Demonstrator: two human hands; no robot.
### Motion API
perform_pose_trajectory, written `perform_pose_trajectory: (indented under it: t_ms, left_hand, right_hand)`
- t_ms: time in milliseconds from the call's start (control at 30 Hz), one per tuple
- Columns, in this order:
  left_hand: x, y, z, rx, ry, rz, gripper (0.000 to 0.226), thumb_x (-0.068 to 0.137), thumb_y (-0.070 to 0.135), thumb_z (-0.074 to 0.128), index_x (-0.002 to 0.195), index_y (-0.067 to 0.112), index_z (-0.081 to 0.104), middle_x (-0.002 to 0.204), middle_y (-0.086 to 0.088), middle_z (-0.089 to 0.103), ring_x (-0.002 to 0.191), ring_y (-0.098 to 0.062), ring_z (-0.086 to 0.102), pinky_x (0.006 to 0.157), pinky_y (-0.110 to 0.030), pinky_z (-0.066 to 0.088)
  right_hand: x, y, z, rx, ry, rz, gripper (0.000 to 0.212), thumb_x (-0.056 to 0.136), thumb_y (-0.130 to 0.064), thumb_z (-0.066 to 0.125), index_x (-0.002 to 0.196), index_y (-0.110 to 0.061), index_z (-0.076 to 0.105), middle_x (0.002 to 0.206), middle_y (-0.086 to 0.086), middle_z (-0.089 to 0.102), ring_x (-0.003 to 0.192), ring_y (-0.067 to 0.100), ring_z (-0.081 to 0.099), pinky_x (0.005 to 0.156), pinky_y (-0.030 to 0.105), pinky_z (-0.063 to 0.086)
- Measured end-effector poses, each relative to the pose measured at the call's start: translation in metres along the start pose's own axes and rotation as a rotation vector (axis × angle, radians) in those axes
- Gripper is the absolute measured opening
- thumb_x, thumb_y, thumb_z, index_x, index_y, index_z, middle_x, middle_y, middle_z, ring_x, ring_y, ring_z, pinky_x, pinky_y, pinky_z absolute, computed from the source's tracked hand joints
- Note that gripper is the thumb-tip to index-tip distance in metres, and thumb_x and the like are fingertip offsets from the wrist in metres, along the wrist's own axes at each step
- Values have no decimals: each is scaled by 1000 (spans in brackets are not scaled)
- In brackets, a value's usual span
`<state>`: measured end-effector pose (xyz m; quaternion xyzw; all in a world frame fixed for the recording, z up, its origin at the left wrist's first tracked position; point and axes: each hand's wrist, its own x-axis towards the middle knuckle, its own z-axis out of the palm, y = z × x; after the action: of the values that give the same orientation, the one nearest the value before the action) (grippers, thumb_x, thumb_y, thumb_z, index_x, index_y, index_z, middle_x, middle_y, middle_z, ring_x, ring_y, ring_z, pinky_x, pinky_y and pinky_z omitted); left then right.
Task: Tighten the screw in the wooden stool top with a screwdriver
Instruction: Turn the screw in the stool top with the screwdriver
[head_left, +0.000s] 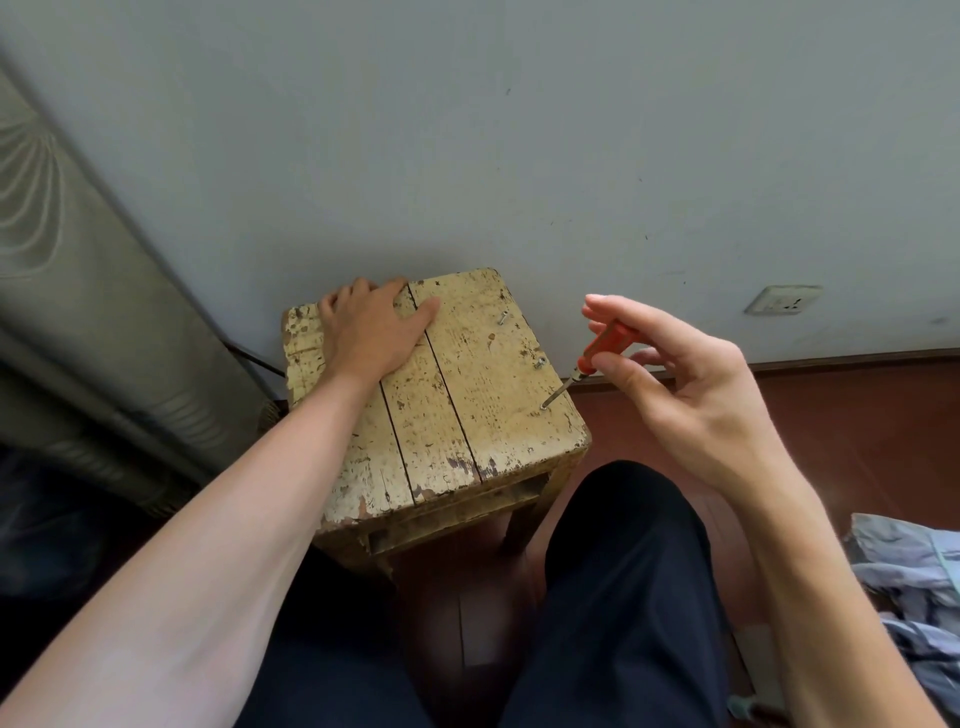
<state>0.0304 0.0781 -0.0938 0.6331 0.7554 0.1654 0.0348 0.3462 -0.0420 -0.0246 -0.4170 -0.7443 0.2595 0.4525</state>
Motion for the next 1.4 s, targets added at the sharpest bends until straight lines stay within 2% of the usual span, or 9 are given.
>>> perform_pose_trajectory:
  t_ms: [267,433,500,600,767,900,1167,1267,1400]
  left_hand:
    - [0,0,1,4,-4,2,79,88,86,30,147,36,50,140,-8,55,133,-30,45,111,-45,26]
    - [0,0,1,-3,-5,2,80,88,86,30,147,36,50,139,-7,56,132,-30,45,111,-45,26]
    - [0,0,1,-6,-8,3,79,88,85,31,147,35,49,139,-8,55,132,-31,45,112,-45,25]
    - [0,0,0,-2,-8,1,79,89,85,32,148,35,49,140,-8,55,133,-30,44,112,-45,25]
    - [-1,1,-1,2,-11,-1,80,88,85,32,148,36,48,142,-7,54,134,-30,43,113,-45,25]
    - [-1,1,-1,10,-14,3,80,89,85,31,148,36,48,142,-8,54,134,-31,44,113,-45,25]
    - [-1,1,-2,10,-18,0,80,88,85,30,149,36,48,143,-8,53,135,-31,43,113,-46,25]
    - [-2,2,-2,5,-18,3,80,89,85,31,148,35,49,142,-9,54,135,-30,43,114,-46,25]
    - [-2,1,-2,6,-10,5,79,89,85,31,148,35,50,141,-8,55,134,-30,45,113,-45,26]
  right_hand:
    - [2,-4,0,96,12,35,35,98,-8,77,123,-32,75,110,-4,79,102,21,81,98,37,63]
    - [3,-7,10,3,153,59,33,89,-25,90,114,-34,71,100,-14,78,90,6,77,74,25,59]
    - [2,-6,12,6,182,63,32,89,-29,90,113,-36,69,97,-12,77,88,6,77,70,29,57]
    - [-1,-4,13,9,160,37,35,95,-23,86,124,-37,72,100,-8,77,95,14,78,76,42,58]
    - [-3,2,-2,-6,5,27,48,102,-20,72,145,-39,66,119,-9,78,114,18,76,94,45,60]
    - [-4,3,-4,35,-3,44,47,103,-13,71,143,-38,68,121,-8,79,111,18,79,101,48,61]
    - [-2,-5,12,10,151,62,32,92,-22,85,115,-40,71,105,-11,77,98,13,80,74,46,61]
    - [1,-8,21,-2,219,46,38,92,-26,87,117,-47,67,99,-11,75,94,12,78,66,39,59]
    - [0,-5,20,-27,230,12,33,96,-23,84,126,-35,74,101,-6,76,95,15,78,66,35,59]
